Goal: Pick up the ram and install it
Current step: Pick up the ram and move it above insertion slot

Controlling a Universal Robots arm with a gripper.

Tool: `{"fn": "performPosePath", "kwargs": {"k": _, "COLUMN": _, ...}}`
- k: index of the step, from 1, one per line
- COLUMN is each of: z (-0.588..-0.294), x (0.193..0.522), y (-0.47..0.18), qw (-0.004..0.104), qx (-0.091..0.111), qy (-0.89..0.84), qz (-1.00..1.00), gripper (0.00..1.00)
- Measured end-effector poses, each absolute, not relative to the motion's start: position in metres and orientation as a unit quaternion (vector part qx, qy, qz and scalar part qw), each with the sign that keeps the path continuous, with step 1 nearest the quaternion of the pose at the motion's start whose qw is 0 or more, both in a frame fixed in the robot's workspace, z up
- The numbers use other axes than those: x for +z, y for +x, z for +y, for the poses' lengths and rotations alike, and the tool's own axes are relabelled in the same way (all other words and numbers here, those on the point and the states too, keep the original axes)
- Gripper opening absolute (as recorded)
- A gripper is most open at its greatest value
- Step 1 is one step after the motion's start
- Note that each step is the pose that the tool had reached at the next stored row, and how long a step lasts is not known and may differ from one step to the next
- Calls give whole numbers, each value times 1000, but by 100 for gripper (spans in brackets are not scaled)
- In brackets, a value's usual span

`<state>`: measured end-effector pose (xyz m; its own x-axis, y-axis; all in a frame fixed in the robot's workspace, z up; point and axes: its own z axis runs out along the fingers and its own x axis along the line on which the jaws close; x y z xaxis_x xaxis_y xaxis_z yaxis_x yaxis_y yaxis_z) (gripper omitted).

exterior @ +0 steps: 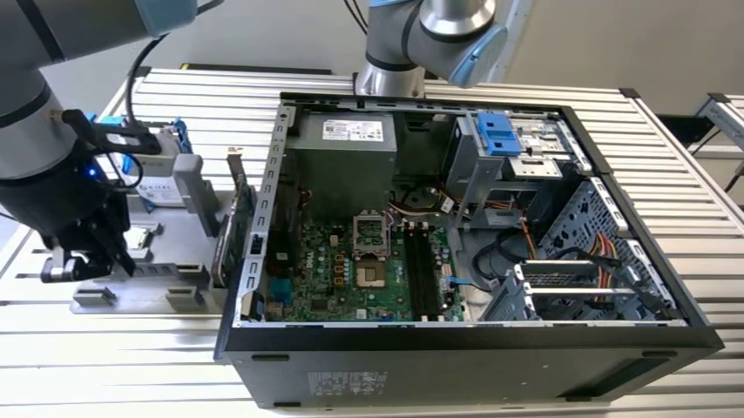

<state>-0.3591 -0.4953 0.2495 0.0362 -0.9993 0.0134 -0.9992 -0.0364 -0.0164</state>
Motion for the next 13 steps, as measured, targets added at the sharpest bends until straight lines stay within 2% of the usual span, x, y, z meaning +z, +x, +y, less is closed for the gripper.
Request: {"fn": "performPosePath", "kwargs": {"k": 13, "z": -495, "x": 257, "y": -359, "qw": 1, "qx": -11, "qy": -720, "qz": 694, "gripper": 0}}
